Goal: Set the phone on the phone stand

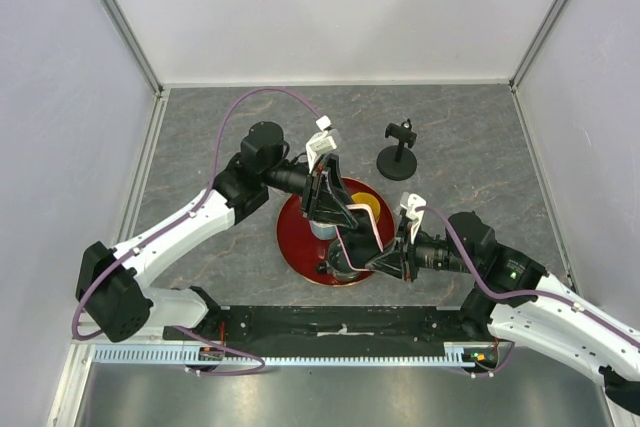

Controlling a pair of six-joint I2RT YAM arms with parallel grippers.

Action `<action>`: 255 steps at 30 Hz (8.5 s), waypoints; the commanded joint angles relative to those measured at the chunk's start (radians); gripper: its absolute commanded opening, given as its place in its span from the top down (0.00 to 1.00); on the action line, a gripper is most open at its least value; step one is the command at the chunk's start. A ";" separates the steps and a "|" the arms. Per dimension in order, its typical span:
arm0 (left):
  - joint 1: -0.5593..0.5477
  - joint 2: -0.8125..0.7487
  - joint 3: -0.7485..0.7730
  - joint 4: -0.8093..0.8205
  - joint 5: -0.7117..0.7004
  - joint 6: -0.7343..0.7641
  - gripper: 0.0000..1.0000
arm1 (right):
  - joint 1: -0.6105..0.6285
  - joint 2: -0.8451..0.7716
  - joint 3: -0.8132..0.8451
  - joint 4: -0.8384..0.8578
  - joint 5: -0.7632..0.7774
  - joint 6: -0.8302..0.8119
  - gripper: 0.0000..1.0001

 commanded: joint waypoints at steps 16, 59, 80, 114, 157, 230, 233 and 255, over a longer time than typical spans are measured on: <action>-0.030 -0.109 0.026 -0.102 -0.261 0.139 0.98 | -0.005 0.058 0.122 0.029 0.149 0.085 0.37; 0.088 -0.149 0.041 -0.225 -0.757 0.095 0.98 | -0.489 0.879 0.668 -0.176 0.844 0.032 0.39; 0.052 -0.144 0.047 -0.261 -0.765 0.200 0.98 | -0.515 0.937 0.641 -0.044 0.788 -0.056 0.50; 0.049 0.091 0.440 -0.315 -0.818 0.326 0.98 | -0.521 0.960 0.682 -0.078 0.481 0.010 0.30; 0.049 -0.030 0.326 -0.323 -0.780 0.340 0.98 | -0.563 0.782 0.144 0.838 0.390 -0.312 0.63; 0.198 0.658 0.872 -0.346 -0.082 1.027 0.98 | -0.721 1.185 0.659 0.340 -0.384 -0.508 1.00; 0.198 0.701 0.911 -0.381 -0.090 1.062 0.98 | -0.722 1.216 0.708 0.277 -0.400 -0.530 1.00; 0.125 0.718 0.868 -0.318 -0.381 1.222 0.98 | -0.678 1.169 0.675 0.214 -0.355 -0.554 1.00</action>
